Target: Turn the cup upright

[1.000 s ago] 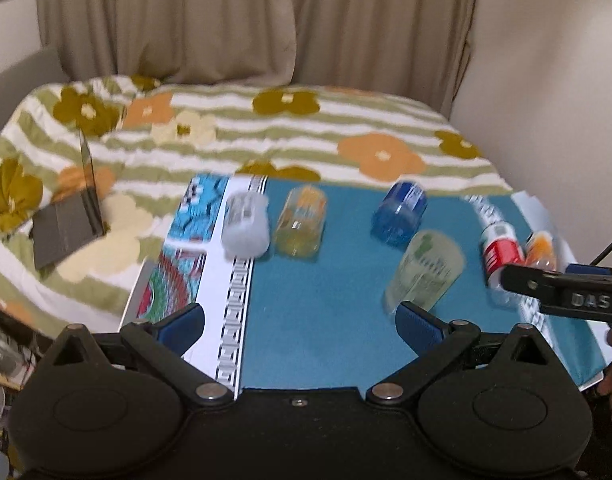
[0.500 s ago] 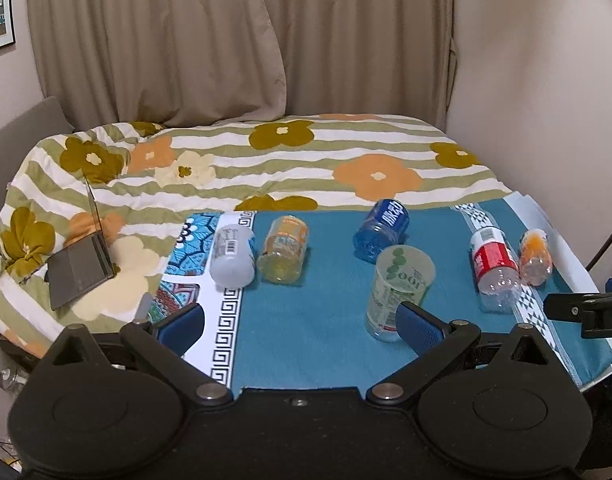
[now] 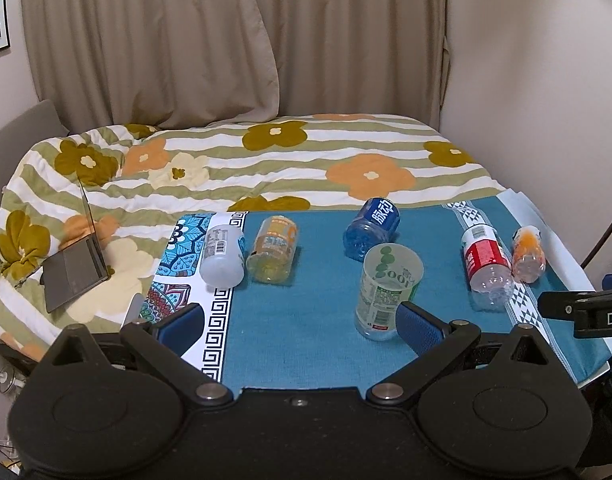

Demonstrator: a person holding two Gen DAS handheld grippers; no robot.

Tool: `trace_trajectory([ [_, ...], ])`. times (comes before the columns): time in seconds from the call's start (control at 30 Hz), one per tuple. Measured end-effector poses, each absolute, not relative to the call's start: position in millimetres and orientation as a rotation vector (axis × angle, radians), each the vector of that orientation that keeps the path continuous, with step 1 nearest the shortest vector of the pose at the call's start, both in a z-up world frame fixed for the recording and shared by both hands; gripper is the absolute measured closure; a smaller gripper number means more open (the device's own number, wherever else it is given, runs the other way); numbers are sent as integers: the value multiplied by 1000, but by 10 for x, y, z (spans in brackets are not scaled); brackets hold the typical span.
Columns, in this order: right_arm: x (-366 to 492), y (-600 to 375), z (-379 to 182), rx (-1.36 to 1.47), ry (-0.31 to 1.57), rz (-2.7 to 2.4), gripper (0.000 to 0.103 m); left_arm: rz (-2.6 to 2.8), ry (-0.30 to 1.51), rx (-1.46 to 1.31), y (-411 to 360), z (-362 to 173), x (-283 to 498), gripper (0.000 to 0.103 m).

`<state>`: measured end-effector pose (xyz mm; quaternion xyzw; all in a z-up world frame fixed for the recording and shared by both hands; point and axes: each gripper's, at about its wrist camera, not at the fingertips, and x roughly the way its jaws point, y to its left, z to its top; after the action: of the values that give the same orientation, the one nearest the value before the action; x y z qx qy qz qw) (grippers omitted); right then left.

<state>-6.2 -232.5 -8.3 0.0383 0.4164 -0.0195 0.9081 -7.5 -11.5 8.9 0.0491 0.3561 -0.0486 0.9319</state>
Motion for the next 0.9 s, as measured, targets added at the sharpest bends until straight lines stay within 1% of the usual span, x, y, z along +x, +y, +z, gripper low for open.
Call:
trace_trajectory([
  [0.9,-49,-2343,-97,72,862,-49,0,-94,713,100,-76,114,-56,0],
])
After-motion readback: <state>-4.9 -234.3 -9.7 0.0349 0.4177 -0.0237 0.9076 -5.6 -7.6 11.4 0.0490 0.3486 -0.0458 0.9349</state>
